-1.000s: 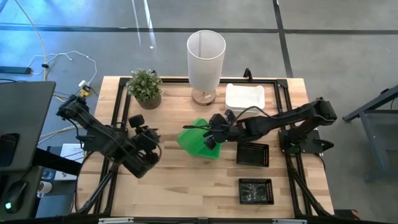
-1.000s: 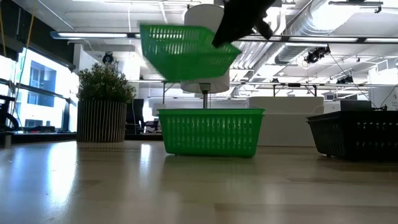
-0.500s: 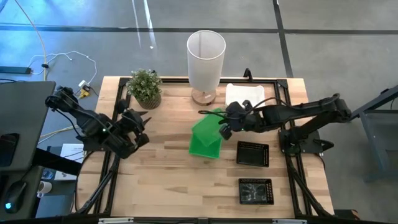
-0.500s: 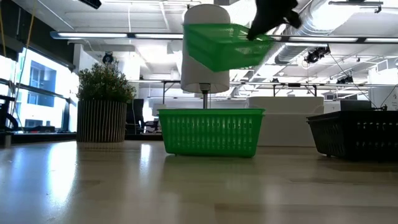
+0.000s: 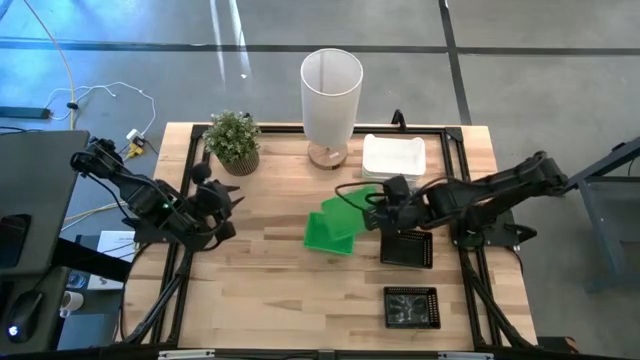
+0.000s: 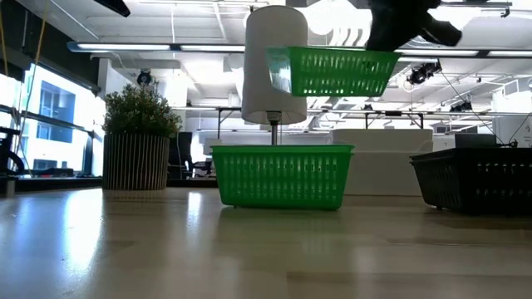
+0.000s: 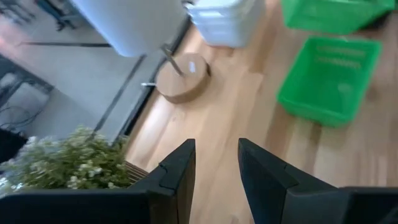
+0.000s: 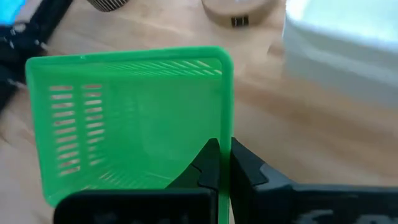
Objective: Stack baskets by color
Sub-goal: Stack the green bin on top of the stacked green bins
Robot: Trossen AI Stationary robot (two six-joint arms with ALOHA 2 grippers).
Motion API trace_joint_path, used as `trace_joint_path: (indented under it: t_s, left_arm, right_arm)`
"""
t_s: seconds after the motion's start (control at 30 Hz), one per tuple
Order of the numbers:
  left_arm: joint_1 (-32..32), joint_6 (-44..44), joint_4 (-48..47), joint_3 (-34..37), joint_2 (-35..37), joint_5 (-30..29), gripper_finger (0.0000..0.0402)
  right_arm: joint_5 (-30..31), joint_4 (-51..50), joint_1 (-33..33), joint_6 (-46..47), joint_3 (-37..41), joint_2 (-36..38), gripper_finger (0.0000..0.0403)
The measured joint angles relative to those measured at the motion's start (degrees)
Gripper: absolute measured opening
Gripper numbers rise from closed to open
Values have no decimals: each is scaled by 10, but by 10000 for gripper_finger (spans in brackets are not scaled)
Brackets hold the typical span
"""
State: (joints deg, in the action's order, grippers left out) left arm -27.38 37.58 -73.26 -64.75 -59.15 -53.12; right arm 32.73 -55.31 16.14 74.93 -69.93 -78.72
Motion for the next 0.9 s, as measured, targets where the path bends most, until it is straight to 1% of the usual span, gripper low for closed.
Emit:
trace_joint_path:
  t_s: [0.1,0.23,0.33,0.4,0.57,0.67,0.77,0.9]
  left_arm:
    - [0,-40,1,0,0,21,107]
    - [0,-74,1,0,0,21,107]
    - [0,-94,1,0,0,21,107]
    - [0,-107,0,0,0,23,107]
    - [0,-139,-1,0,0,50,107]
    - [0,-162,-1,0,2,83,107]
    - [0,-184,-2,0,4,112,107]
    - [0,-198,-2,0,8,119,107]
  right_arm:
    - [-12,26,13,81,19,0,0]
    - [-16,59,26,174,26,-15,0]
    - [-19,94,28,227,26,-34,0]
    - [-32,115,28,251,26,-50,0]
    - [-67,161,28,302,26,-97,0]
    - [-92,181,28,329,26,-126,0]
    - [-111,198,28,334,26,-145,0]
    - [-102,195,26,357,26,-152,0]
